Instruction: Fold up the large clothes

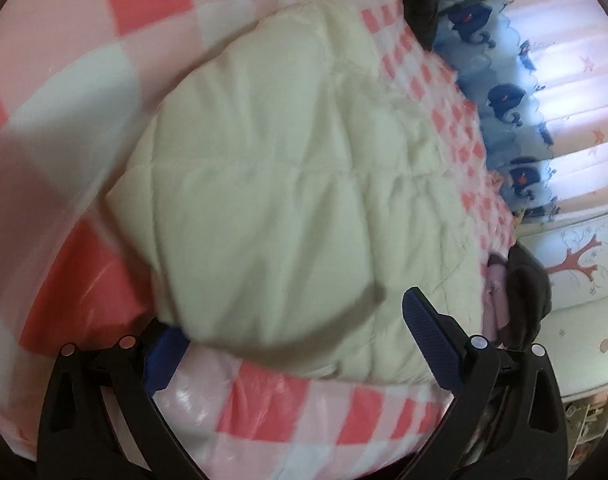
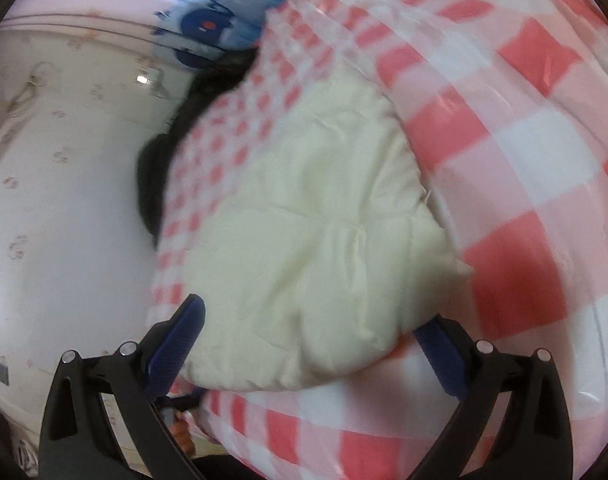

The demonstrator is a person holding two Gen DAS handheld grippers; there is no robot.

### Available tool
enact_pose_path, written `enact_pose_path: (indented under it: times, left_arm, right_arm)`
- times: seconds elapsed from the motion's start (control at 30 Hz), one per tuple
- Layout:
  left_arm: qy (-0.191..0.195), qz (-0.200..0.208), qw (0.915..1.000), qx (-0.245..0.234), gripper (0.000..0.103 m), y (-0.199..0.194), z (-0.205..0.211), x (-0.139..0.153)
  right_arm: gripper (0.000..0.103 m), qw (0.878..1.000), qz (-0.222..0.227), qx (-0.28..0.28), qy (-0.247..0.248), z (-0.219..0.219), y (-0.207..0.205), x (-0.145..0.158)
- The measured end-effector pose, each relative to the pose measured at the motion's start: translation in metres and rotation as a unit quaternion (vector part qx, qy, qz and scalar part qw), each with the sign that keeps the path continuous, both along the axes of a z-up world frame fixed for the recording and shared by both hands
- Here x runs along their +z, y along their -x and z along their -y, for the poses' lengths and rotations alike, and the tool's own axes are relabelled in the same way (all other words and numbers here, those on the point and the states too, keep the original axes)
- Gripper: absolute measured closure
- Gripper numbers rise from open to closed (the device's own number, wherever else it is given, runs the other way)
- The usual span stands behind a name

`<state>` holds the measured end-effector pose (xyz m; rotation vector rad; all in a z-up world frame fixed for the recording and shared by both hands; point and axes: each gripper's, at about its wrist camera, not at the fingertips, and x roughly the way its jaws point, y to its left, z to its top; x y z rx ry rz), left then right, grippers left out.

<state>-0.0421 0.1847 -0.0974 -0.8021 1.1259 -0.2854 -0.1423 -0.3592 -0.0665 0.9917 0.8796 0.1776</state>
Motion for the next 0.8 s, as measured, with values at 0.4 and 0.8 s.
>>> enact_pose_path:
  times: [0.4, 0.8]
  left_arm:
    - [0.022, 0.019, 0.9990, 0.034, 0.008, -0.012, -0.003, -0.010]
    - [0.022, 0.006, 0.9991, 0.037, 0.013, -0.023, -0.001, -0.010]
  right_arm:
    - [0.006, 1.000, -0.010, 0.003, 0.004, 0.008, -0.004, -0.024]
    - [0.006, 0.998, -0.044, 0.011, -0.051, 0.014, -0.026, -0.048]
